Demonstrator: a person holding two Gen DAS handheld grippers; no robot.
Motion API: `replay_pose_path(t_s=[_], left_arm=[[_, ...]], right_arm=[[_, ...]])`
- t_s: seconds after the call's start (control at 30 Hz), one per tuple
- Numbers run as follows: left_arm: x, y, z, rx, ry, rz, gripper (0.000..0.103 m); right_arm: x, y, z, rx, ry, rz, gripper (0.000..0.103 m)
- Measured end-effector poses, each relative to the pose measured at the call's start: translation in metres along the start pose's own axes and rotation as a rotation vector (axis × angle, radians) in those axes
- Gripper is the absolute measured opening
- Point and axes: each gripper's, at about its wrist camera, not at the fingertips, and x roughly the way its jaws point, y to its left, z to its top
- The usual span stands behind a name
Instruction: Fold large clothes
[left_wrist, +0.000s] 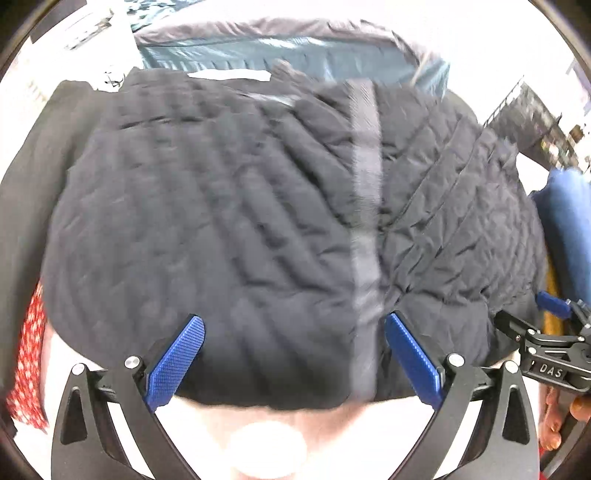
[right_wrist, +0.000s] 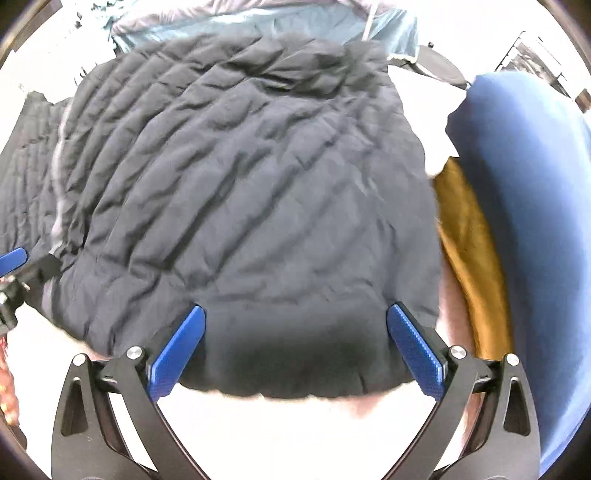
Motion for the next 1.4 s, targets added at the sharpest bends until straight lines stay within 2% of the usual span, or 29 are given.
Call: replay_pose_path(t_s=[0.13,0.27,0.37,0.5,0.63,0.73,1.0,1.17,1.4], left_arm=[[-0.025,0.044,-0.020,-0.086,-0.033,-0.002,0.097],[-0.041,0.105,-0.027,-0.186,-0.052,0.017,0.097],[-0.045,0.145,-0.015,-0.241,-0.054,0.015,0.097],[-0.031,0.174,0.016,-0.274,-0.023,-0.080,0.097],[-0.010,0.190,0.035,-0.235,0.032,-0.110,0.097],[0.013,0.196,0.053,-0.253,0.078,-0.162,0.097],[0.058,0.213,0.064,-0.272,0.186,-0.265,0.098],[0.074,0.225,0.065,-0.294,0.203,-0.309,0.098],[0.072,0.233,0.058,-0.321,0.185,-0.304,0.098]], right_arm=[[-0.010,-0.041,-0.026,0.125,-0.020,0.044,0.098],[-0.002,-0.092,-0.047,0.278,0.014,0.172,0.098],[0.002,-0.105,-0.050,0.308,0.025,0.241,0.098],[0.015,-0.124,-0.041,0.305,0.021,0.313,0.098],[0.022,-0.116,-0.018,0.263,0.022,0.316,0.098],[0.034,-0.111,-0.003,0.228,0.050,0.340,0.098],[0.066,-0.109,0.024,0.198,0.109,0.412,0.098],[0.080,-0.112,0.034,0.157,0.129,0.423,0.098],[0.090,-0.112,0.045,0.152,0.146,0.405,0.098]])
